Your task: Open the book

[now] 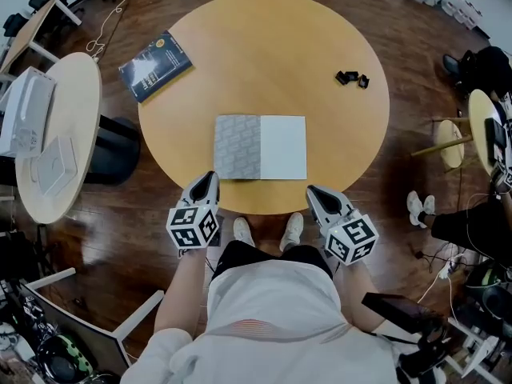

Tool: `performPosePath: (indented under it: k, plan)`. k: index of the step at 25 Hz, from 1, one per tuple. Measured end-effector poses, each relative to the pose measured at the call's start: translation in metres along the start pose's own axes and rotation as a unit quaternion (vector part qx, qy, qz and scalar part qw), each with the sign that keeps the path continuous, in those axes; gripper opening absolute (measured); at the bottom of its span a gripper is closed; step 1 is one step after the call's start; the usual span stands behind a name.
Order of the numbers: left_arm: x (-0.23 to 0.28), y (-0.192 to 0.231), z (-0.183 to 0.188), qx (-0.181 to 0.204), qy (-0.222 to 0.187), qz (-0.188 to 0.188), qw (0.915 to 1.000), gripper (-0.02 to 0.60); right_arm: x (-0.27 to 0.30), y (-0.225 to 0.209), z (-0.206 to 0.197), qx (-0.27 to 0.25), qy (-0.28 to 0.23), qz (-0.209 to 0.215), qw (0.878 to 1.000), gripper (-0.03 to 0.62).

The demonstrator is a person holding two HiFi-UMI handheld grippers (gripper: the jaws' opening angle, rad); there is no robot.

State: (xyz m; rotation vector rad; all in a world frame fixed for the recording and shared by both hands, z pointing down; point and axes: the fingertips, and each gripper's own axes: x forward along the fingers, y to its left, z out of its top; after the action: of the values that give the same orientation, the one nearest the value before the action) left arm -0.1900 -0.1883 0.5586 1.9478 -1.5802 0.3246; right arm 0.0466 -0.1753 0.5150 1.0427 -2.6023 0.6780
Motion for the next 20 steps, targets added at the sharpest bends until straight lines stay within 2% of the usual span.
performPosePath:
  k: [7, 11, 15, 18, 20]
  plan:
    - [-0.036, -0.056, 0.068, 0.034, -0.089, -0.054, 0.9940, 0.028, -0.010, 0.005, 0.040, -0.032, -0.038, 0.004, 0.999, -0.002]
    - [-0.064, -0.088, 0.112, 0.064, -0.146, -0.078, 0.9840, 0.028, -0.018, 0.012, 0.081, -0.057, -0.080, 0.012, 0.995, -0.003]
    - [-0.095, -0.117, 0.145, 0.074, -0.193, -0.104, 0.9728, 0.026, -0.036, 0.028, 0.113, -0.079, -0.112, 0.027, 0.990, -0.002]
    - [-0.110, -0.132, 0.159, 0.095, -0.218, -0.111, 0.9650, 0.026, -0.048, 0.035, 0.132, -0.095, -0.134, 0.032, 0.986, -0.002]
    - [-0.113, -0.137, 0.161, 0.105, -0.223, -0.111, 0.9627, 0.026, -0.053, 0.036, 0.140, -0.103, -0.144, 0.030, 0.984, -0.002]
